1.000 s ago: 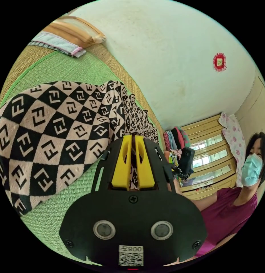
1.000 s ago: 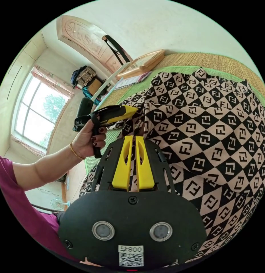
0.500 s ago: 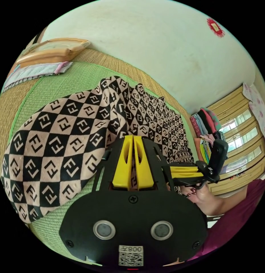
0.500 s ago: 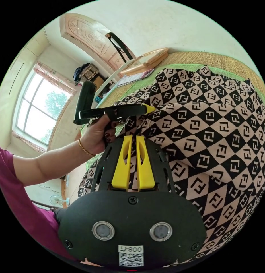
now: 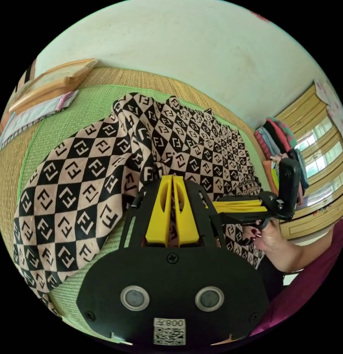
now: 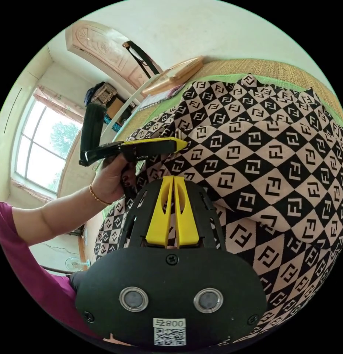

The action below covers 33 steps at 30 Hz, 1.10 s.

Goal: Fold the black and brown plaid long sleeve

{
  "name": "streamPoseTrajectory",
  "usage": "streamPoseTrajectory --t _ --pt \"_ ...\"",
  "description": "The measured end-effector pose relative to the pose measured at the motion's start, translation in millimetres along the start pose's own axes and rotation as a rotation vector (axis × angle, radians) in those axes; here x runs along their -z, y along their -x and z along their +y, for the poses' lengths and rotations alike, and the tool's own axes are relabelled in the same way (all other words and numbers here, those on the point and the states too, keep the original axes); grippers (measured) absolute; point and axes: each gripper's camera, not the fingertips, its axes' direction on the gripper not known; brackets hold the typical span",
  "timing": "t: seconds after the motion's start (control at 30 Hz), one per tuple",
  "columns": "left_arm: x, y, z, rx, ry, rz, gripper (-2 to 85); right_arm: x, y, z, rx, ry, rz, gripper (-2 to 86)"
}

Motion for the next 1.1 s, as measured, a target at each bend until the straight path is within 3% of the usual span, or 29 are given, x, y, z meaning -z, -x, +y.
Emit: streamPoseTrajectory --t 0.1,0.23,0.43,0.6,0.8,0.97,1.03,1.1 --pt "10 -28 -5 -0.058 -0.043 0.018 0.1 53 -9 19 0.013 -0.084 0.071 0.0" --pt "6 -77 -27 -0.172 -0.077 0.098 0.1 145 -65 57 -0.102 -0.194 0.334 0.0" --pt "-62 -173 -83 -0.339 -0.025 0.226 0.2 207 -154 100 -0.301 -0.155 0.621 0.0" --pt "-132 -234 -114 -0.424 0.104 0.204 0.2 220 -181 135 -0.356 -0.190 0.557 0.0" --pt "-155 -271 -139 -0.450 0.088 0.201 0.1 240 -167 153 -0.346 -0.263 0.571 0.0" --pt "-198 -273 -142 -0.421 0.223 0.135 0.1 241 -148 146 -0.234 -0.254 0.626 0.0" --pt "-195 -267 -136 -0.408 0.214 0.150 0.0 225 -169 144 -0.257 -0.139 0.616 0.1" --pt "-181 -264 -121 -0.419 0.204 0.138 0.0 237 -167 149 -0.260 -0.183 0.591 0.1"
